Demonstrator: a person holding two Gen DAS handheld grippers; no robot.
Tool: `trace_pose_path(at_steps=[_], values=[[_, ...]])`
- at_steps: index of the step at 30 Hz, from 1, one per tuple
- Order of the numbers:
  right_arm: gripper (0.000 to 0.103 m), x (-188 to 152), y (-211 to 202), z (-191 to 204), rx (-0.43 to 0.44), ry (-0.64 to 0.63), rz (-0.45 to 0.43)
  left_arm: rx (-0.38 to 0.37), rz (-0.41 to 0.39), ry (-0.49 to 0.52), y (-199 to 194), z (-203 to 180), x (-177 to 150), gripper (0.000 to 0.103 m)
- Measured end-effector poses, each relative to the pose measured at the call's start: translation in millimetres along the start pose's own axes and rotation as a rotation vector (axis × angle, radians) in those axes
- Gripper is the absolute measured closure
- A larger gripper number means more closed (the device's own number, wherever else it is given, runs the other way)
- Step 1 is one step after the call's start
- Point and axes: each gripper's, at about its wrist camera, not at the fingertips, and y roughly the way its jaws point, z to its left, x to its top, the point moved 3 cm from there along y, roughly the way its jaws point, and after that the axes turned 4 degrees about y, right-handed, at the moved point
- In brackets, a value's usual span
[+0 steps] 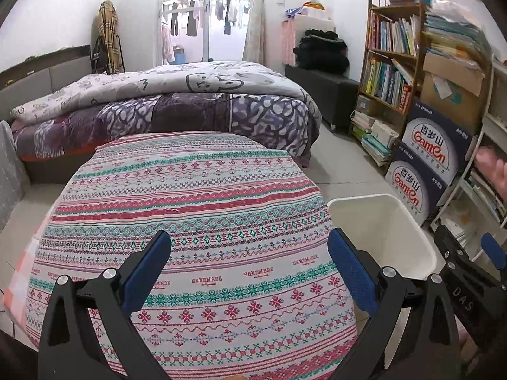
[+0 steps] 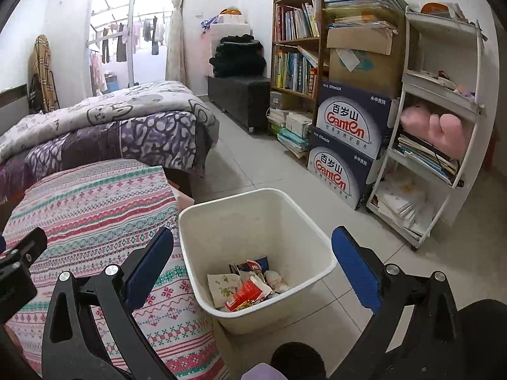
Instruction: Collect trash
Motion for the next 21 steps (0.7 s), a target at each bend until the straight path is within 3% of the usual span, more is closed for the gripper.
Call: trace_pose_path(at_steps=[21], values=[[0.007,-8.9,8.6,0.8,0.014,0.002,0.036,0.004,0.038,-0.006,10.9,-2.1,-6.1,0.007]])
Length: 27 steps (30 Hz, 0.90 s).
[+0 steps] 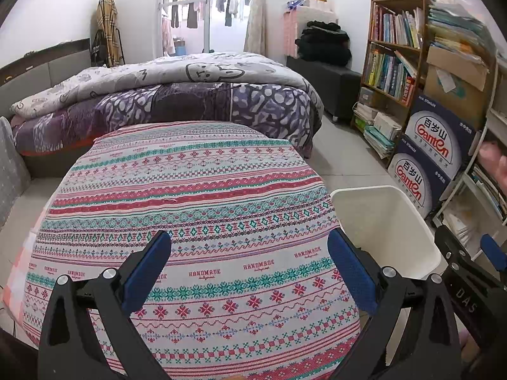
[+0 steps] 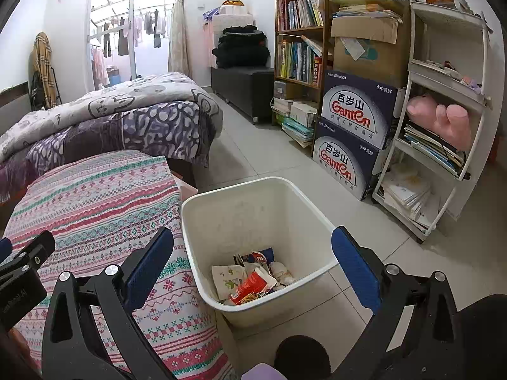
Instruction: Collect trash
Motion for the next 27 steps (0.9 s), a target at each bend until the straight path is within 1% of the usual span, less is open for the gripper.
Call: trace_pose_path(at_steps=[27], values=[[0.007,-5.3,4.0,6.2,0.01,-0.024,0.025,-0.003,0.007,0.001,4.1,-1.3,-3.6,0.007]])
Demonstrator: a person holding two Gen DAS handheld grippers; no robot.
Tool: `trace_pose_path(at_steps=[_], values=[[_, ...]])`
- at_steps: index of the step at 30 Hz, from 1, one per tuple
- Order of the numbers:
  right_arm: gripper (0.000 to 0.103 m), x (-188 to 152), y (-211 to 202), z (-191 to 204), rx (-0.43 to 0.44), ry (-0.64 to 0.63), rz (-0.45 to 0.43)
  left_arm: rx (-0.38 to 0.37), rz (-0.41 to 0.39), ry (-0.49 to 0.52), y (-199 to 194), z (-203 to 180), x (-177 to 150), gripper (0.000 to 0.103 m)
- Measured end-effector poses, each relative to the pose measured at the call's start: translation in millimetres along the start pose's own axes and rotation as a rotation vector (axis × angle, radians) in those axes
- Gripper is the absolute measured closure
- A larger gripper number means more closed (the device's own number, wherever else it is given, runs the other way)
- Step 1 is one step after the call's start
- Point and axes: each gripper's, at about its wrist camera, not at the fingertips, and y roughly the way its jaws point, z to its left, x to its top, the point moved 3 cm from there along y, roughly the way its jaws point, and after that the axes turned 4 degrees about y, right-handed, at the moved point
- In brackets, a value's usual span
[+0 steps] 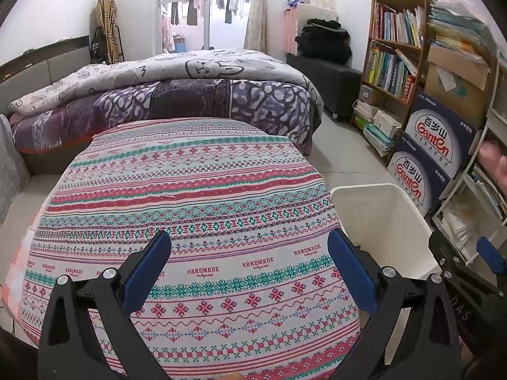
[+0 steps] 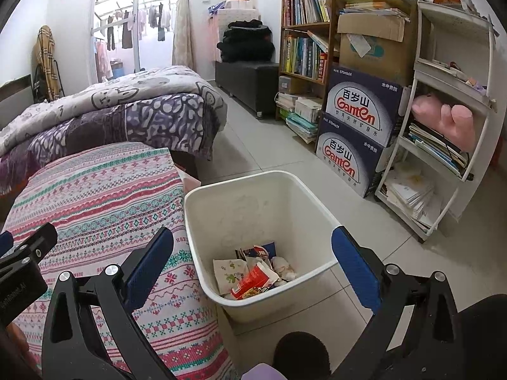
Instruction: Collect trash
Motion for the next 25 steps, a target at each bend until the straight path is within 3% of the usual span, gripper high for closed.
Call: trace_pose_path(at_steps=[14,25], values=[[0.007,0.7,0.0,-0.2,-0.001,0.0,0.0,-0.017,-0.026,0.035,-3.1,-5.5,-0.6,0.011],[0.007,0.8,0.7,-0.6,0.001,-0.001,0.008,-0.011,0.008,0.013,2.0,-2.6,0.5,0.009]])
